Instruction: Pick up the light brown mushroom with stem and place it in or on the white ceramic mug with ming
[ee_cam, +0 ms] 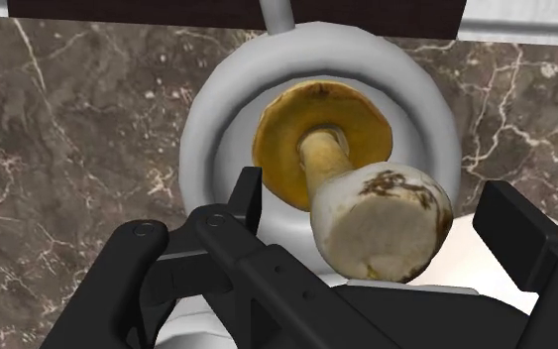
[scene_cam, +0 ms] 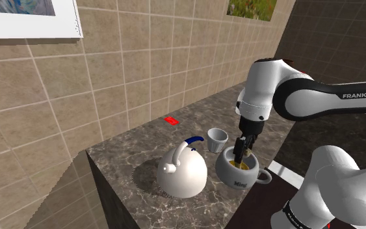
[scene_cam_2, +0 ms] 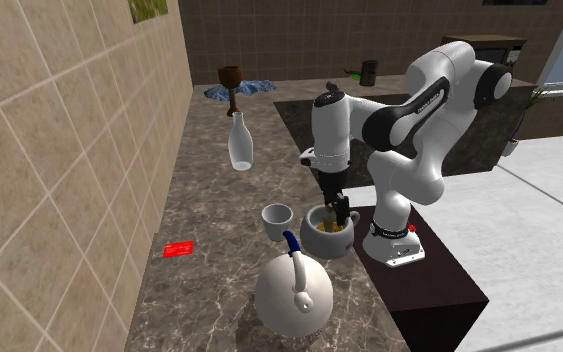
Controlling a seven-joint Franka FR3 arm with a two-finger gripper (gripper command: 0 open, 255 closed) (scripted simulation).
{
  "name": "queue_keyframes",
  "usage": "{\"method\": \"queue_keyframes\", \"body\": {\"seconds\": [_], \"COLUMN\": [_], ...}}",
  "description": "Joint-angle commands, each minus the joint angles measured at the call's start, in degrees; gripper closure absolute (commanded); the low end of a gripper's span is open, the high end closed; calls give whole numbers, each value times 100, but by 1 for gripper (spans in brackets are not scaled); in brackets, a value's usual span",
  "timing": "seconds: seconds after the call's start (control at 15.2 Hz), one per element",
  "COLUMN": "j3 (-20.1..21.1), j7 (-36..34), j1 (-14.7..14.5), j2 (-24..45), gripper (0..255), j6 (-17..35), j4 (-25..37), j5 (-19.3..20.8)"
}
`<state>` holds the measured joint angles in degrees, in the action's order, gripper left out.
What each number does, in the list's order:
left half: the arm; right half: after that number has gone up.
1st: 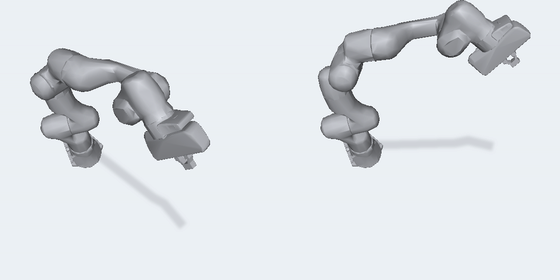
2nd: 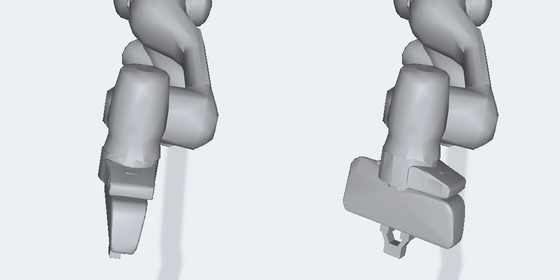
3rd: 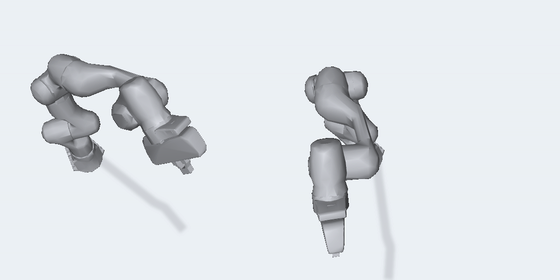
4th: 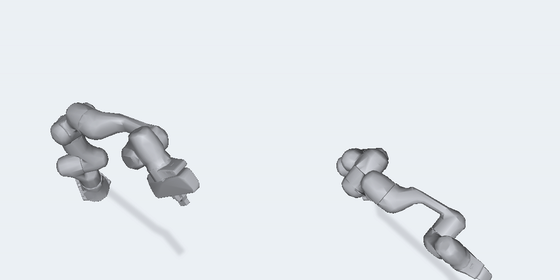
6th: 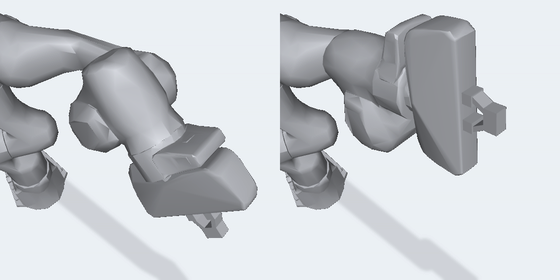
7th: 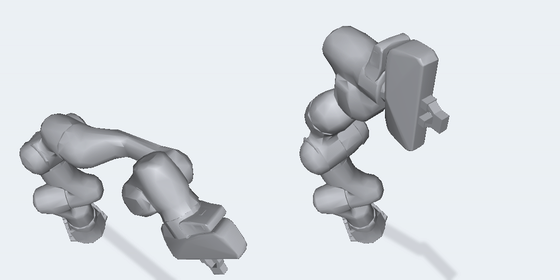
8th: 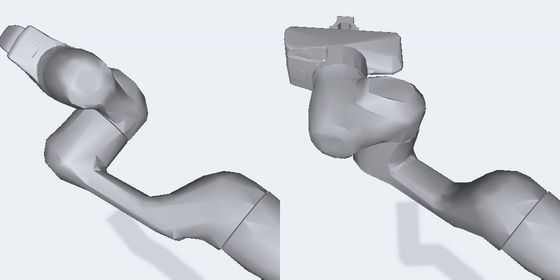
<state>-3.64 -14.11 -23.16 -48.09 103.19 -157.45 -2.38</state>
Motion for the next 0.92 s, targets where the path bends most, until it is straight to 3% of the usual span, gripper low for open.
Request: {"method": "queue_keyframes", "body": {"seconds": [0.0,0.59,0.86], "j3": [0,-1,7], "j7": [0,-1,-25], "j1": [0,-1,-6], "j2": [0,0,-47], "gripper": [255,255,255], "j6": [1,1,-329], "j4": [-1,0,283], "j5": [0,0,-2]}}
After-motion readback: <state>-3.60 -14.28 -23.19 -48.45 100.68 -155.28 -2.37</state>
